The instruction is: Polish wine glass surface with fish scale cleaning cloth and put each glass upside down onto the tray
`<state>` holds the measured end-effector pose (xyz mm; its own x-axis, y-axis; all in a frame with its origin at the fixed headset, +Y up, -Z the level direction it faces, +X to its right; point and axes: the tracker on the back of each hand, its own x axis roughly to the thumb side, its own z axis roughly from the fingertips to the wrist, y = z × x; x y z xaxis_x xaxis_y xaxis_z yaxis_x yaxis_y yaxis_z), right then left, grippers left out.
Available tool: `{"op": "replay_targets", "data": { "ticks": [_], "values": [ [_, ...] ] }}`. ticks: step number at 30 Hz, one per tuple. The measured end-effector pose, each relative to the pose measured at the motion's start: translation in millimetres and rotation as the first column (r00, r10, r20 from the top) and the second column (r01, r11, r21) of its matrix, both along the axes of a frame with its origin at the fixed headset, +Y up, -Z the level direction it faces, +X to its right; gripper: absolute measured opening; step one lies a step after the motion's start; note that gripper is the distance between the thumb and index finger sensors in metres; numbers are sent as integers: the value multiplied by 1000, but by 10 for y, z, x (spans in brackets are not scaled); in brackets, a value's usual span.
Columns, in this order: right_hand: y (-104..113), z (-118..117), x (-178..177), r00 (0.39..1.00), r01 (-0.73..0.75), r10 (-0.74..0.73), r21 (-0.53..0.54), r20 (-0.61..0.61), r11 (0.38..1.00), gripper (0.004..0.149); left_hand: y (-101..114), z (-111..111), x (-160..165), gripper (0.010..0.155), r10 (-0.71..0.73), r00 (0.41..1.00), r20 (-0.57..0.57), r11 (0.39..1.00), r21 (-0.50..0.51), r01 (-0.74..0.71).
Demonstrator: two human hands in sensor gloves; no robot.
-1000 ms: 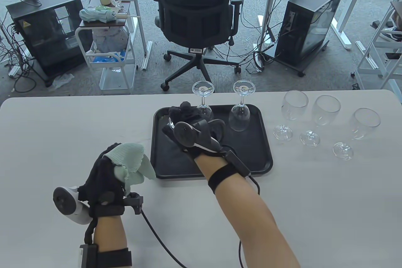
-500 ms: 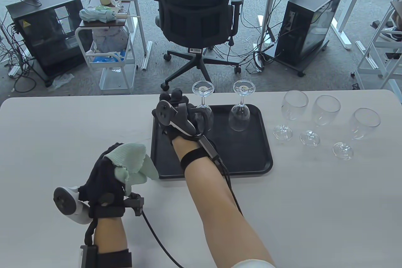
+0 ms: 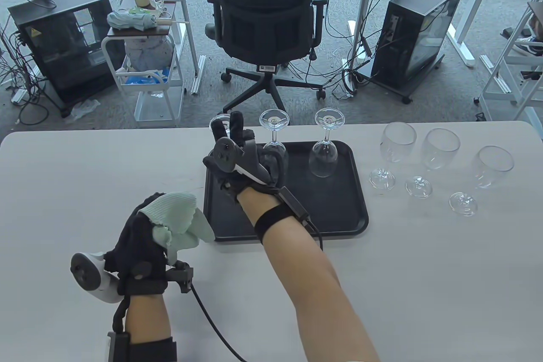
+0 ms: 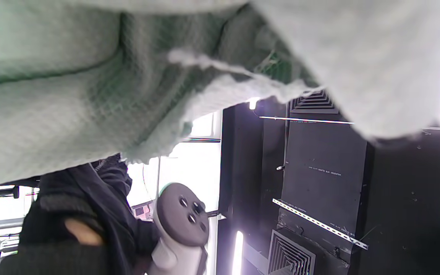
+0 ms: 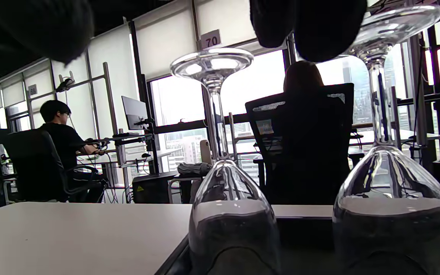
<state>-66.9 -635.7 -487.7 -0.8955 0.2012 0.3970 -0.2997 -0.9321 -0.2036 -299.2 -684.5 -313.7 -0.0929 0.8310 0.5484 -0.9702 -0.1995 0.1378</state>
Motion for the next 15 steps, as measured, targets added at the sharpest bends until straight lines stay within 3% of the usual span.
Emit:
{"op": "replay_targets", "data": {
  "ticks": [2, 4, 5, 7, 8, 11, 14, 15],
  "values": [
    [-6, 126, 146, 998, 40, -40, -2, -48, 999, 75, -8, -9, 20, 54, -3, 1000, 0, 1000, -4, 3],
    [-72, 253, 437, 985, 164, -168, -138, -24, 977, 69, -5, -15, 43, 54, -12, 1000, 7, 1000, -10, 12],
    [-143, 303, 631, 965, 259, -263, -229, 12, 938, 68, 3, -15, 57, 54, -14, 1000, 11, 1000, -10, 15],
    [-281, 356, 1060, 911, 413, -389, -308, 136, 857, 67, 21, -11, 79, 54, -17, 1000, 19, 1000, -8, 17],
    [-372, 386, 1393, 875, 482, -435, -297, 212, 824, 68, 29, -7, 92, 55, -22, 1000, 19, 1000, -7, 22],
    [-535, 451, 2044, 821, 537, -443, -223, 362, 813, 69, 40, 0, 122, 54, -26, 999, 21, 1000, -5, 26],
    [-785, 619, 2886, 709, 593, -435, -135, 555, 794, 73, 41, -2, 151, 55, -22, 999, 25, 1000, -4, 23],
    [-898, 722, 3181, 646, 631, -439, -112, 625, 768, 78, 38, -1, 159, 54, -20, 999, 25, 1000, -3, 20]
  ]
}}
